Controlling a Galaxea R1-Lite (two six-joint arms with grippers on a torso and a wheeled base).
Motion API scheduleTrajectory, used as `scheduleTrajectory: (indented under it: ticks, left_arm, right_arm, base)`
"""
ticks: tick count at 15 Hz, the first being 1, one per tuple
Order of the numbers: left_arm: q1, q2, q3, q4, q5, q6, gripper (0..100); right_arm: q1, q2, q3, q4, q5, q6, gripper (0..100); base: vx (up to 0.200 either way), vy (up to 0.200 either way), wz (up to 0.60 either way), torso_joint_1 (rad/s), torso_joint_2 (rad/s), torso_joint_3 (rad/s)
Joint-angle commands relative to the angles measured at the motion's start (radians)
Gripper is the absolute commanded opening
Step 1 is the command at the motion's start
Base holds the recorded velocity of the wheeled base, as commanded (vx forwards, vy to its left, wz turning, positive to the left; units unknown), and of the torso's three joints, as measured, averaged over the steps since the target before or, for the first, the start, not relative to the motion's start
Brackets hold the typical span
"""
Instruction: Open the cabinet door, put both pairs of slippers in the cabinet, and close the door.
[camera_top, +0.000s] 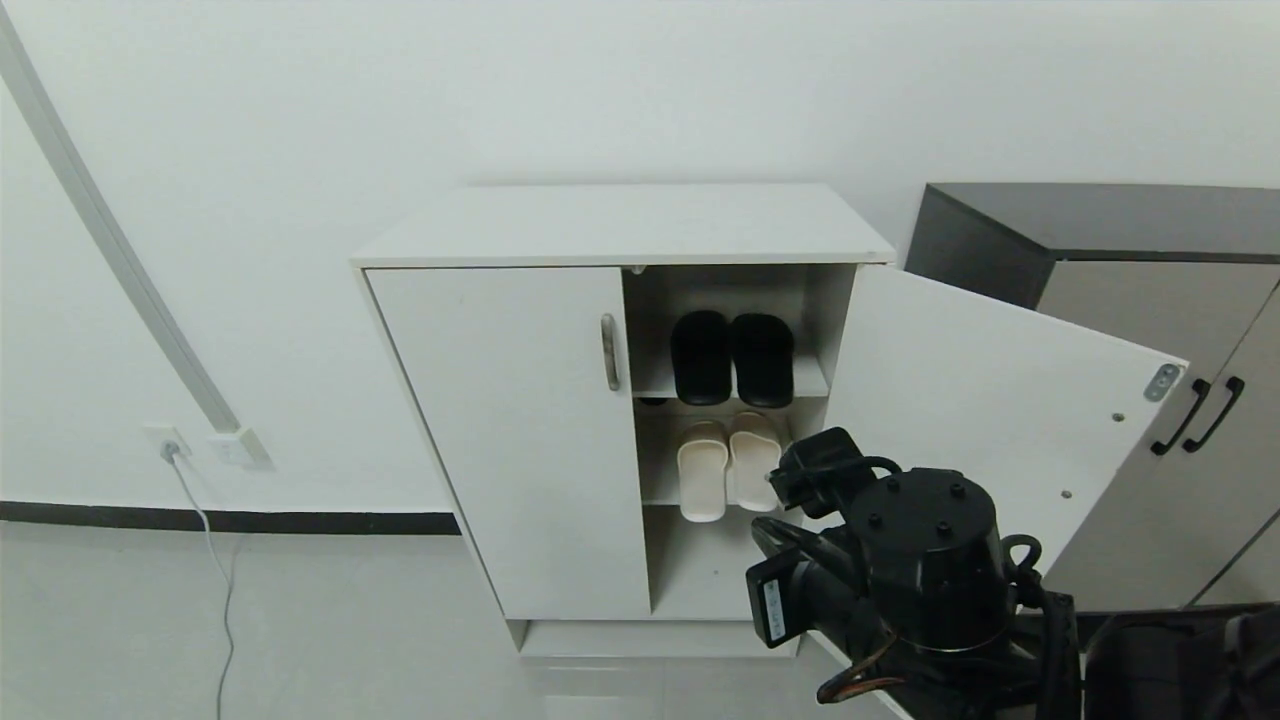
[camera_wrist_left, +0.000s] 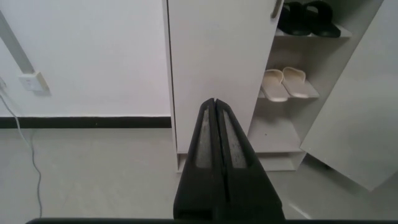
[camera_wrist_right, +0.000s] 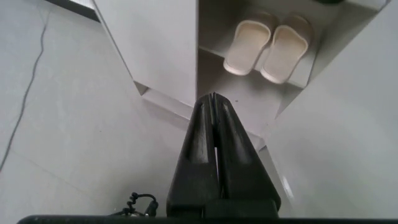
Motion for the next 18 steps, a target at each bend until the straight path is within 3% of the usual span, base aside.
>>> scheduleTrajectory:
  ticks: [1,18]
  left_arm:
    - [0.000,0.000,0.000,0.000,-0.001,0.000,0]
    - [0.001,0.000,0.000,0.000,0.001,0.000,0]
  right_arm:
    - [0.000,-0.006,0.001,-0.001,0.000,-0.003,0]
    - [0.003,-0.045,0.028,-0.001,-0.005,-0.012,0]
  base:
    - [0.000,0.000,0.00,0.168,-0.48,-0.320]
    - [0.000,0.000,0.00,0.217,-0.53,-0.322]
